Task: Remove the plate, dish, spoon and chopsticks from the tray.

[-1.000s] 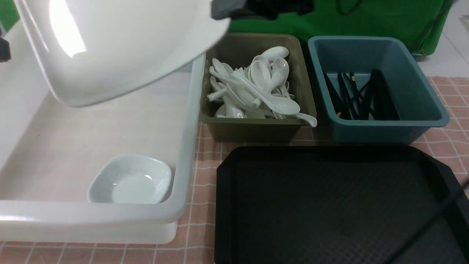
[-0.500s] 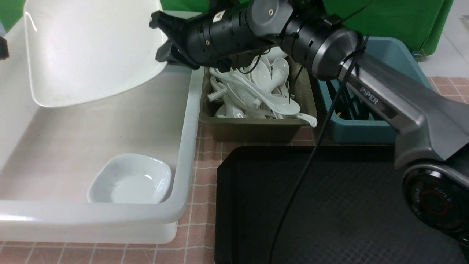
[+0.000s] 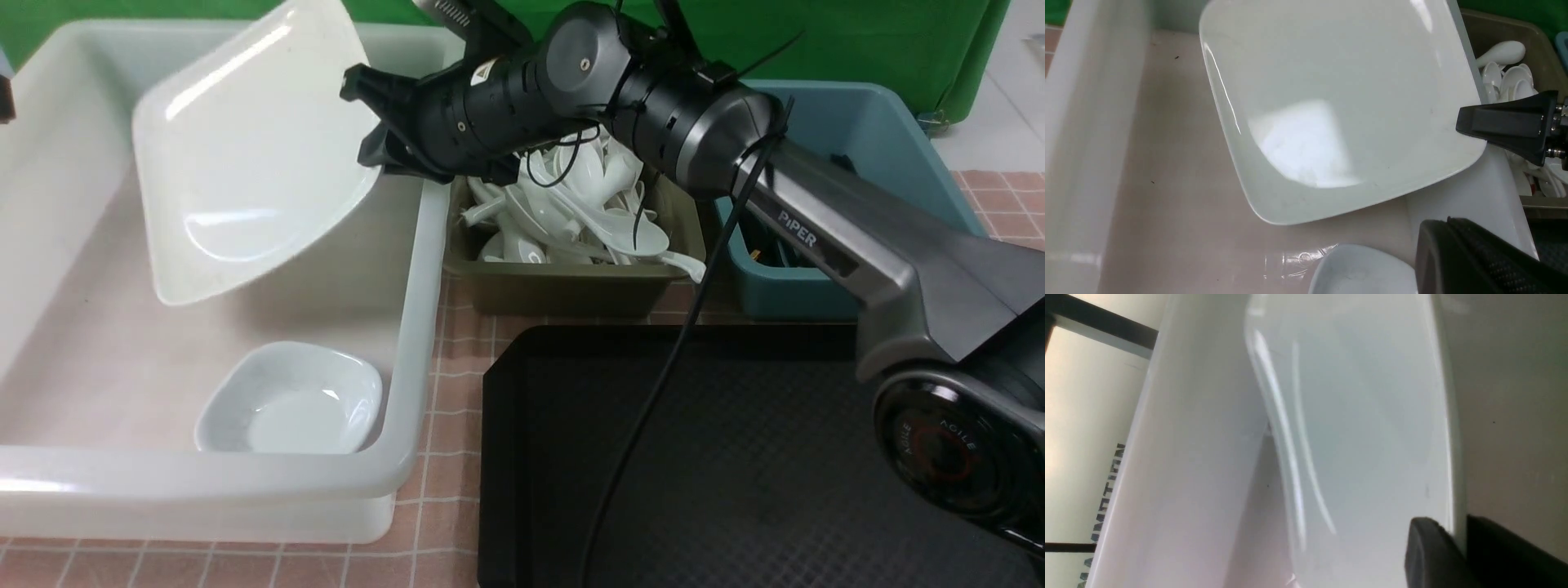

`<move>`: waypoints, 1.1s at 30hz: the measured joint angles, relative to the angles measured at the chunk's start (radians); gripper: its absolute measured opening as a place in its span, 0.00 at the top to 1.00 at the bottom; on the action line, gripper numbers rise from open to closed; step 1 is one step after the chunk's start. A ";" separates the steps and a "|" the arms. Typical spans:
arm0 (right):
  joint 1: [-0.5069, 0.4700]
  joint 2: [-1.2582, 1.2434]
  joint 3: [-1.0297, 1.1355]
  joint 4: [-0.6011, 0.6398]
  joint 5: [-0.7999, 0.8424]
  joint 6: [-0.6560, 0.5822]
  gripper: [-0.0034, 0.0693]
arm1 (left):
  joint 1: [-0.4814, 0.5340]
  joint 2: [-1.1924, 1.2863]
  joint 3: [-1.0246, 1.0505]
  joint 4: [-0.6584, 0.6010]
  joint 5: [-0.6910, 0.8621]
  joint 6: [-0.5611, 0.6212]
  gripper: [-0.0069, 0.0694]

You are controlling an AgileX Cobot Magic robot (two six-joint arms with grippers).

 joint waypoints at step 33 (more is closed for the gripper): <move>-0.149 -0.378 -0.015 -0.008 0.600 -0.526 0.91 | -0.225 0.251 -0.001 0.273 0.155 -0.052 0.91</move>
